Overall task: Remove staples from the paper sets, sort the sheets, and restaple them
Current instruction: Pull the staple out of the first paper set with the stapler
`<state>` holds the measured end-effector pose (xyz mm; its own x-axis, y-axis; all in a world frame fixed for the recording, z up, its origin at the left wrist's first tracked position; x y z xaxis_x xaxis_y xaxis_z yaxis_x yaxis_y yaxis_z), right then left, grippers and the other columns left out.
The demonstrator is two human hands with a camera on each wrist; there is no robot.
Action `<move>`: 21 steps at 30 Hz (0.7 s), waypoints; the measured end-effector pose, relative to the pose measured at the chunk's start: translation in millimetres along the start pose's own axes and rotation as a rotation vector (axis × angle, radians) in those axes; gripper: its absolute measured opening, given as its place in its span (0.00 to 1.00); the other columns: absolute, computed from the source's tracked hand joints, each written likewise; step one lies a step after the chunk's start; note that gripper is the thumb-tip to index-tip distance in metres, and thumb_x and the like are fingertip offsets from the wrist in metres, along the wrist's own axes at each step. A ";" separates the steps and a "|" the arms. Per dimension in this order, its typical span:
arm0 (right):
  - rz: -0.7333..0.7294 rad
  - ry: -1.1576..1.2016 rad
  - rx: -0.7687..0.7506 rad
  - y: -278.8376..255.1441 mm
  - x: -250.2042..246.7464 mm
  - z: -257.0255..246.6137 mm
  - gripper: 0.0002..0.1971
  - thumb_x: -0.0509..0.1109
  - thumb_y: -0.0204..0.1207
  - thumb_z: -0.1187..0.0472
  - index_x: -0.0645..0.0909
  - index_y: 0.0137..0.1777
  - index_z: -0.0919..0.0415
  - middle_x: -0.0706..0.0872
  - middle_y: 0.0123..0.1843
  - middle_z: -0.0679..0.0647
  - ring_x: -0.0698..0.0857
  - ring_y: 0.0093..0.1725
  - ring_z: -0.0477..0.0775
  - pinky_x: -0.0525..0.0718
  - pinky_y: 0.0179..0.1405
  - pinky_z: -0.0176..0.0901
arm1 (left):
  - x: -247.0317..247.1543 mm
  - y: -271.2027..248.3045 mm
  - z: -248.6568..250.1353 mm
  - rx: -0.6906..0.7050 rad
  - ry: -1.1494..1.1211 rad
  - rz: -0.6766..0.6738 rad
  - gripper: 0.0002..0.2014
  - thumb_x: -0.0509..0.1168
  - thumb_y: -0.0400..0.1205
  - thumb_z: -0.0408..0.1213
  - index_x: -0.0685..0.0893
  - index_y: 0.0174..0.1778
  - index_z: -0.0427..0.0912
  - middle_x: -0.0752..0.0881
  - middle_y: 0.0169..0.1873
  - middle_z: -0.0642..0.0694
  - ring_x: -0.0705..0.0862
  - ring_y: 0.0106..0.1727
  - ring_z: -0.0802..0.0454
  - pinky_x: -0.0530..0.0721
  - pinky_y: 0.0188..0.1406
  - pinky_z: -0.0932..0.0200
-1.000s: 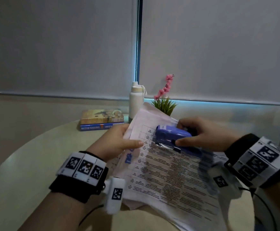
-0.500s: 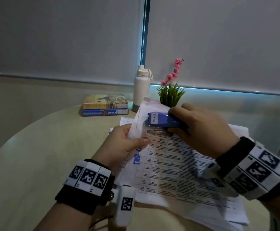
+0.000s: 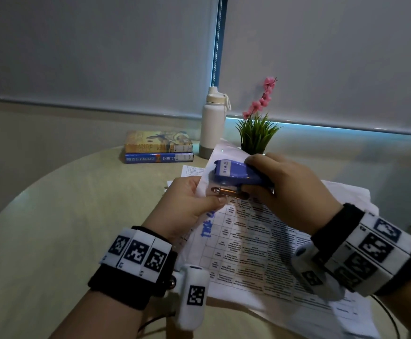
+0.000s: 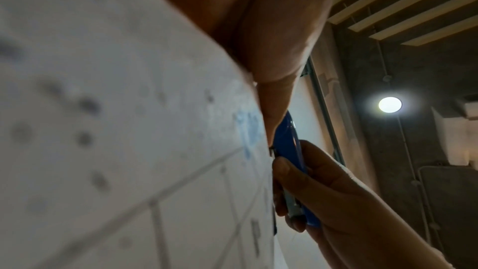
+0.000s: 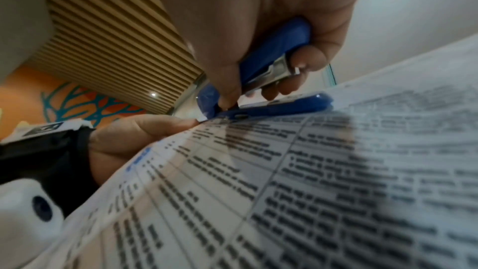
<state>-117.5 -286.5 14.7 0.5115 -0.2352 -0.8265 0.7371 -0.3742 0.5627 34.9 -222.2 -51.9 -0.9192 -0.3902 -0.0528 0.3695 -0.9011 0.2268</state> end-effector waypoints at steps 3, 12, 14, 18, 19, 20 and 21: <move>0.020 -0.072 -0.047 -1.3 4.6 -5.5 0.17 0.62 0.73 0.48 0.79 0.55 0.56 0.82 0.43 0.56 0.80 0.38 0.63 0.77 0.30 0.48 | 2.1 2.0 -4.4 0.019 0.045 -0.006 0.06 0.73 0.74 0.24 0.87 0.45 0.36 0.91 0.35 0.41 0.88 0.36 0.47 0.87 0.41 0.49; 0.070 0.003 -0.042 0.1 7.2 -11.4 0.15 0.67 0.73 0.49 0.77 0.56 0.55 0.82 0.45 0.55 0.80 0.39 0.62 0.79 0.33 0.51 | 6.1 -0.6 -0.7 0.037 -0.031 0.013 0.12 0.71 0.73 0.20 0.86 0.52 0.29 0.90 0.45 0.29 0.87 0.49 0.29 0.86 0.54 0.41; 0.093 0.078 0.011 0.8 4.9 -10.4 0.15 0.68 0.74 0.49 0.77 0.56 0.54 0.82 0.46 0.55 0.80 0.39 0.62 0.79 0.34 0.51 | 4.9 -1.6 1.4 0.043 -0.045 0.022 0.10 0.72 0.73 0.20 0.86 0.50 0.29 0.91 0.44 0.32 0.88 0.47 0.33 0.88 0.49 0.50; 0.140 -0.061 -0.057 -1.9 7.0 -17.4 0.13 0.69 0.73 0.52 0.79 0.54 0.57 0.82 0.43 0.56 0.80 0.37 0.63 0.77 0.29 0.47 | 6.0 -0.7 0.6 0.054 -0.026 0.009 0.13 0.74 0.71 0.25 0.89 0.51 0.36 0.92 0.46 0.37 0.90 0.52 0.37 0.85 0.58 0.41; 0.161 -0.089 -0.080 -2.2 6.6 -19.4 0.13 0.69 0.72 0.52 0.79 0.53 0.58 0.81 0.42 0.56 0.79 0.36 0.62 0.76 0.28 0.47 | 5.6 -0.7 0.1 0.057 -0.007 0.015 0.12 0.74 0.72 0.26 0.89 0.51 0.38 0.93 0.45 0.39 0.90 0.51 0.41 0.86 0.58 0.42; 0.169 -0.062 -0.071 -1.8 6.5 -18.8 0.13 0.69 0.72 0.52 0.79 0.53 0.58 0.82 0.42 0.56 0.78 0.36 0.60 0.75 0.29 0.46 | 5.4 -0.6 0.2 0.059 0.001 0.019 0.12 0.74 0.73 0.26 0.89 0.51 0.38 0.93 0.45 0.40 0.91 0.50 0.44 0.86 0.58 0.43; 0.165 0.008 -0.027 -0.9 6.4 -16.5 0.12 0.69 0.73 0.52 0.78 0.52 0.57 0.82 0.43 0.54 0.77 0.37 0.58 0.73 0.31 0.45 | 4.3 0.2 -0.4 0.057 -0.007 0.027 0.11 0.73 0.73 0.25 0.89 0.50 0.37 0.92 0.44 0.37 0.91 0.48 0.43 0.86 0.57 0.41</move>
<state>-107.7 -272.9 9.3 0.6302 -0.2843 -0.7225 0.6541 -0.3068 0.6914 31.1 -224.2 -52.5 -0.9102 -0.4123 -0.0390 0.3857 -0.8781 0.2830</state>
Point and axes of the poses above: each hand's wrist, its own y-axis towards the middle knuckle, its own x-axis out of the palm, z = x × y, the point moved 5 cm from there along y, towards the middle knuckle
